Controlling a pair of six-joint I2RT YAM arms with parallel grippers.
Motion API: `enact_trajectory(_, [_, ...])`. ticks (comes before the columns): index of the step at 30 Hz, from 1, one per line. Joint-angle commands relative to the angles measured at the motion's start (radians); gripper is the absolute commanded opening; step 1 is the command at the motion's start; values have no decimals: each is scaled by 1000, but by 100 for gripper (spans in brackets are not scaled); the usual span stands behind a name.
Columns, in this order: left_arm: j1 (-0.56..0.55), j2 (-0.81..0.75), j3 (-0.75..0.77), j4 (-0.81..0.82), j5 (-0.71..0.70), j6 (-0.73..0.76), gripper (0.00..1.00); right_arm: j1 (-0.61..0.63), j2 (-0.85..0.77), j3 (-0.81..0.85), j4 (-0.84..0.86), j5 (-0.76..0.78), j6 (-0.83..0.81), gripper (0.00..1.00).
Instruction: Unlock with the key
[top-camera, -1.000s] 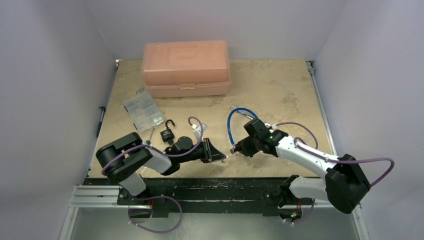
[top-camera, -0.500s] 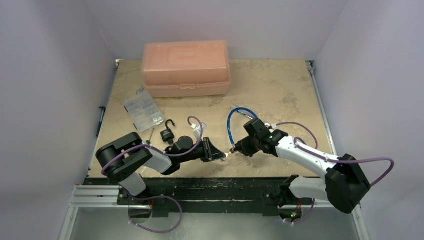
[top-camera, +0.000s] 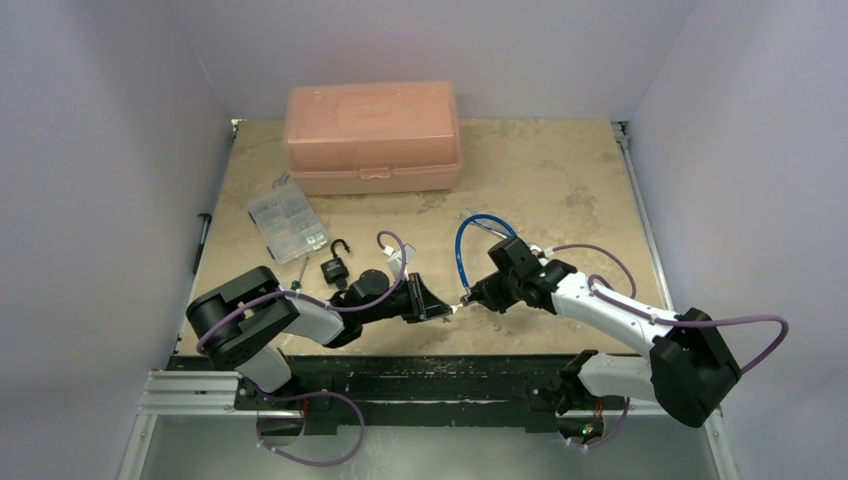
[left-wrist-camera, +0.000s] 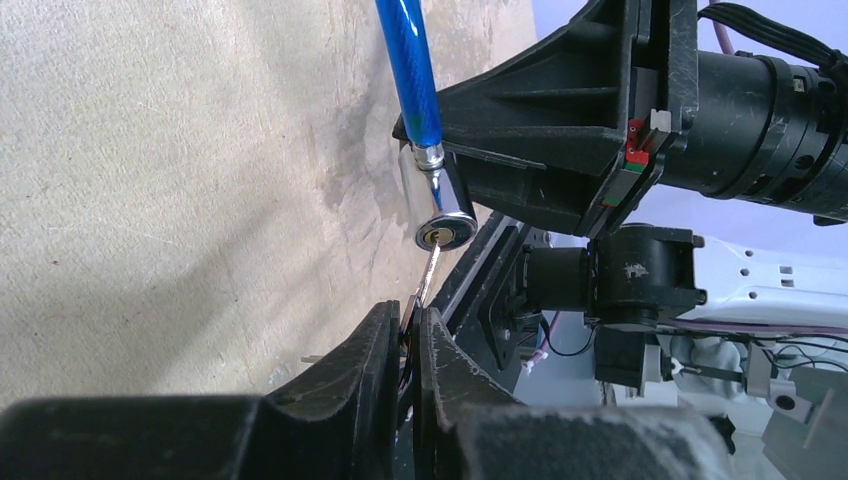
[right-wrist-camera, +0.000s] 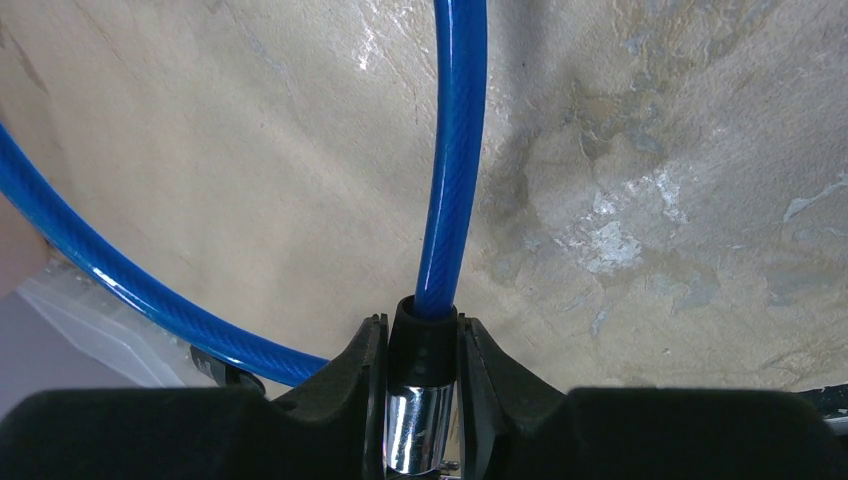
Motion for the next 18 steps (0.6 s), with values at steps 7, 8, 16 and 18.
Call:
enact_trajectory(7, [-5,-41,52,-28,-68,-3,0,4,-25,1,84,-22,7,0])
enact_trajectory(8, [-5,-42,53,-33,-71,-5,0,5,-25,0,86,-23,7,0])
enact_trajectory(16, [-5,-66,51,-64,-97,-21,0,6,-24,-3,98,-29,8,0])
enact_trajectory(18, [-5,-65,53,-68,-97,-22,0,6,-22,-4,101,-31,8,0])
